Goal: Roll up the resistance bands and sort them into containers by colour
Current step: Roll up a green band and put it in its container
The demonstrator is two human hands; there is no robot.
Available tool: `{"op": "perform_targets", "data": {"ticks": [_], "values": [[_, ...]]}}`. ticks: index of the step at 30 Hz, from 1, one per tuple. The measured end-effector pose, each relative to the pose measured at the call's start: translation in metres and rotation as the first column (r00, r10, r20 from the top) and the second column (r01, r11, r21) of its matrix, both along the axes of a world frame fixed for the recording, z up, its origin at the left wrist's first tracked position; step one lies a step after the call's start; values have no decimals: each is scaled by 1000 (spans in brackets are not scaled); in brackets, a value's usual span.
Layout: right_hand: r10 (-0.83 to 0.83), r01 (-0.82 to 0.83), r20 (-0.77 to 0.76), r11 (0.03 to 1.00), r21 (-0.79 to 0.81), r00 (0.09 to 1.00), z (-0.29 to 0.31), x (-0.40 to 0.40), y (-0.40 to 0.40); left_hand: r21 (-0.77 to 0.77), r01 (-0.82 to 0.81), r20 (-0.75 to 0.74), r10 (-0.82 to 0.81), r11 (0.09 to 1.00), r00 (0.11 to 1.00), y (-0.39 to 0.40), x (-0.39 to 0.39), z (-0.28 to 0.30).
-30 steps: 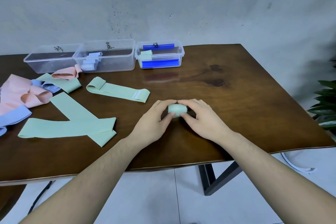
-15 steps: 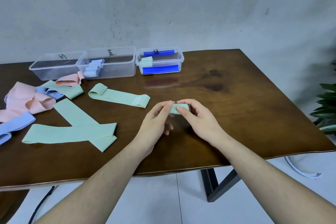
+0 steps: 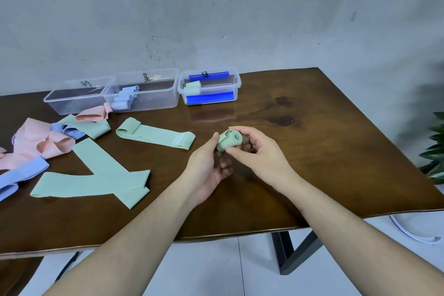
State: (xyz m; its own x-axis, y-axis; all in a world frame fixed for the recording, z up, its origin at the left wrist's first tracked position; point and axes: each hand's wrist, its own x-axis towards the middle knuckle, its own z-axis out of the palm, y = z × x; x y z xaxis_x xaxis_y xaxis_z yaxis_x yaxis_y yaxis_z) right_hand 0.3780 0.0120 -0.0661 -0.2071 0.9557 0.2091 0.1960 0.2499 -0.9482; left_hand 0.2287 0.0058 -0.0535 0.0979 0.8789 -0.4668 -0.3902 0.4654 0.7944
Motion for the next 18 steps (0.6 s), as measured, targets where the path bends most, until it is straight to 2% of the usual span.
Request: {"op": "perform_targets", "data": {"ticks": [3, 6, 9, 11, 14, 18], "values": [[51, -54, 77, 998, 31, 996, 6, 3, 12, -1, 48, 108, -47, 999, 993, 6, 3, 6], [51, -62, 203, 997, 51, 978, 8, 6, 26, -11, 91, 154, -88, 996, 984, 13, 9, 10], [46, -74, 238, 991, 111, 970, 11, 10, 38, -49, 89, 175, -80, 995, 981, 21, 16, 13], [69, -101, 247, 988, 116, 967, 15, 15, 46, -60, 88, 113, -81, 994, 990, 28, 19, 13], [106, -129, 253, 989, 77, 962, 21, 22, 62, -43, 48, -68, -51, 998, 996, 43, 19, 14], [163, -181, 285, 983, 37, 945, 27, 27, 86, 195, 17, -235, 30, 981, 971, 62, 5, 24]]}}
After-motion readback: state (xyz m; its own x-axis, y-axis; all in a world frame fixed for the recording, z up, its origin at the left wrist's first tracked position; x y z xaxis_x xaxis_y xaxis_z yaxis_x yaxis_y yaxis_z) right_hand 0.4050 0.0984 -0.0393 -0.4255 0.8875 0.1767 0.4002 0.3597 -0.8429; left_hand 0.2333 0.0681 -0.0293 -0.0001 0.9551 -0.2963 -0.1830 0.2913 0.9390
